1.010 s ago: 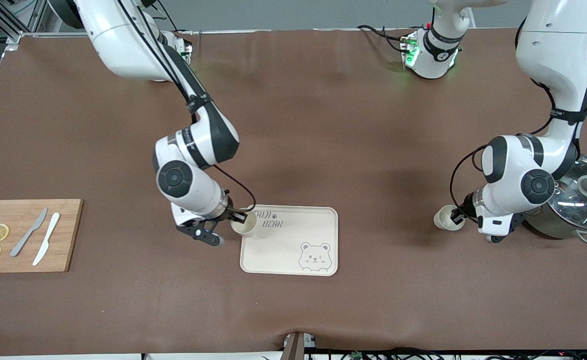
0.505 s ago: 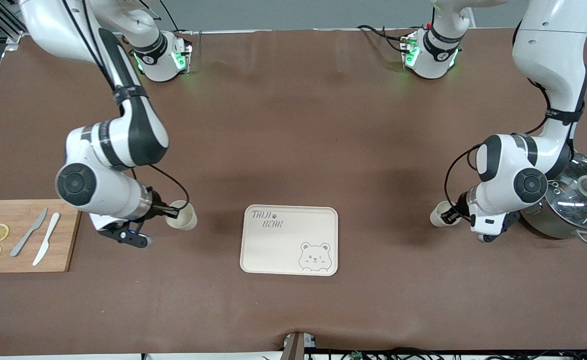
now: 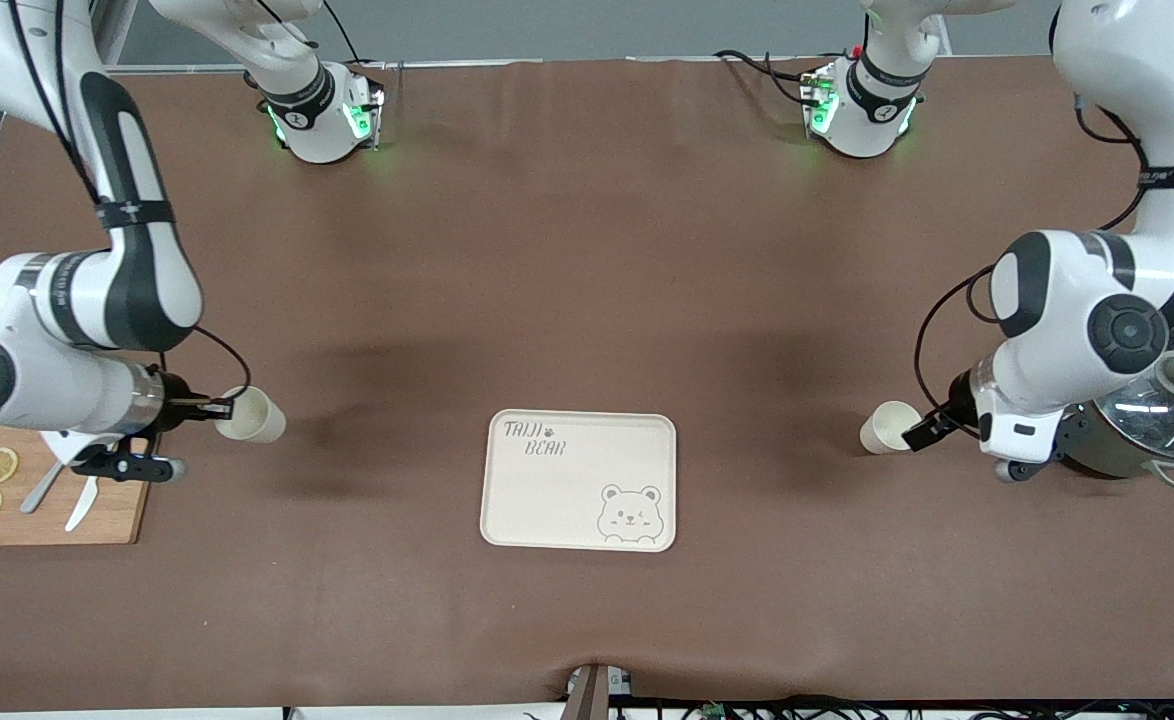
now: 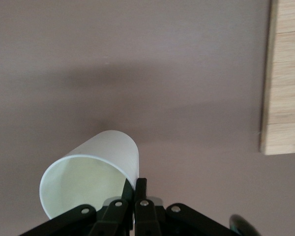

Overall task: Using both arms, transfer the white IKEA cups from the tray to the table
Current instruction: 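Lower the cup beside the pot while the right gripper carries its cup, then open the left gripper while the right gripper sets its cup beside the board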

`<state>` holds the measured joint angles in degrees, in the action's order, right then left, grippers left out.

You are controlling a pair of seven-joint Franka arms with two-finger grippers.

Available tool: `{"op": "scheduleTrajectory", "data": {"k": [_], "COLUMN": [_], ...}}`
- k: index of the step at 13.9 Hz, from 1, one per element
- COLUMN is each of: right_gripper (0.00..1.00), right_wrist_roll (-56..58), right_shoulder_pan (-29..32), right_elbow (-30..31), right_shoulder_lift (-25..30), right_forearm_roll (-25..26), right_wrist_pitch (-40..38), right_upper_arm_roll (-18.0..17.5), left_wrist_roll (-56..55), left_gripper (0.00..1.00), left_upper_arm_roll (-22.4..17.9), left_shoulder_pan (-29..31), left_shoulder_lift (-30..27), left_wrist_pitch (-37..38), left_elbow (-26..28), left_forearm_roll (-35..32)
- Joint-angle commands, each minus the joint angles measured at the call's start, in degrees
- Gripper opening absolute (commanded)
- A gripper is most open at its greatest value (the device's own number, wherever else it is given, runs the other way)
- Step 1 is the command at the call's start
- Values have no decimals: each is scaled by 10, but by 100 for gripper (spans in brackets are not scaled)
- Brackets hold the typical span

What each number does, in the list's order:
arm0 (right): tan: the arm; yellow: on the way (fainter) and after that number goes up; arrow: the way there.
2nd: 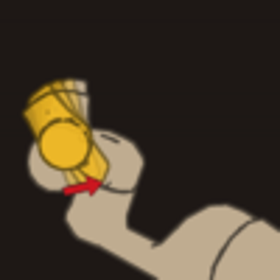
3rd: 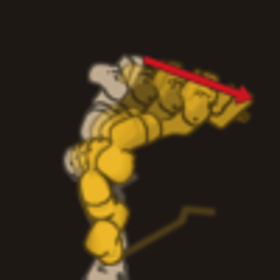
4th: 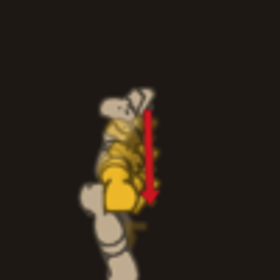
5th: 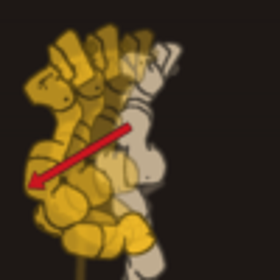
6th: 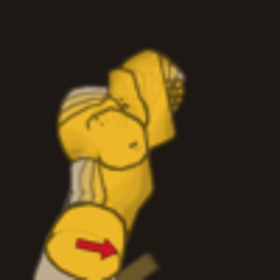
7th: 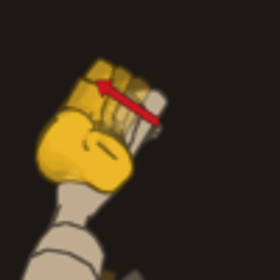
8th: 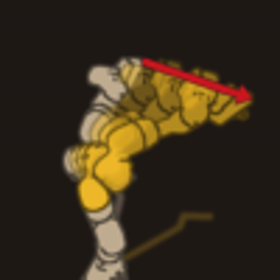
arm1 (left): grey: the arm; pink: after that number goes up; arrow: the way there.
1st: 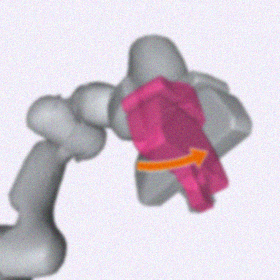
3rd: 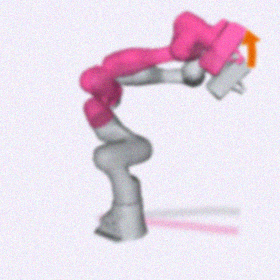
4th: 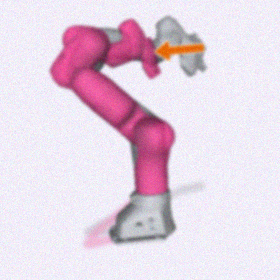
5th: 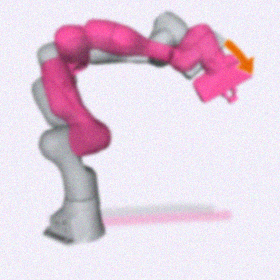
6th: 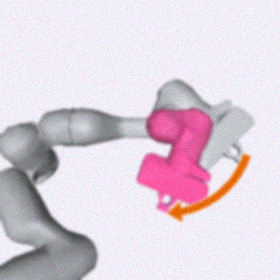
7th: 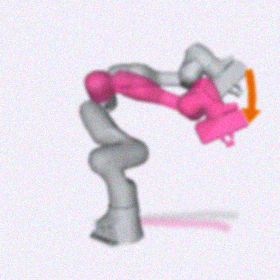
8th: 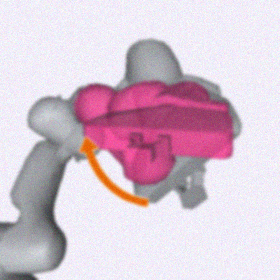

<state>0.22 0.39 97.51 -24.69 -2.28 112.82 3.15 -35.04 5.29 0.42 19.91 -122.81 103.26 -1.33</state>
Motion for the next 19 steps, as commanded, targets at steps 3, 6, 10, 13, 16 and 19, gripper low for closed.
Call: {"op": "scheduleTrajectory", "data": {"k": [3,6,10,13,16,19], "right_gripper": [0,0,0,0,17,100], "right_wrist_roll": [94,147,148,148,148,146], "right_shoulder_pan": [58,87,88,87,87,87], "right_elbow": [107,117,118,127,126,119], "right_shoulder_lift": [18,6,-6,-10,-17,-18], "right_forearm_roll": [6,1,-2,-12,-12,-12], "right_wrist_pitch": [95,130,136,151,157,154], "right_upper_arm_roll": [-14,-15,-15,-15,-15,-16], "left_wrist_roll": [81,114,141,178,239,278], "left_gripper": [100,100,100,100,100,100], "left_upper_arm_roll": [-5,-5,-5,-5,-5,-4], "left_shoulder_pan": [6,6,6,7,27,47], "left_shoulder_lift": [-29,-26,-31,-29,-44,-69], "left_wrist_pitch": [104,164,193,207,212,234], "left_elbow": [-49,-99,-123,-145,-151,-154], "left_forearm_roll": [-10,-52,-77,-79,-79,-77]}}
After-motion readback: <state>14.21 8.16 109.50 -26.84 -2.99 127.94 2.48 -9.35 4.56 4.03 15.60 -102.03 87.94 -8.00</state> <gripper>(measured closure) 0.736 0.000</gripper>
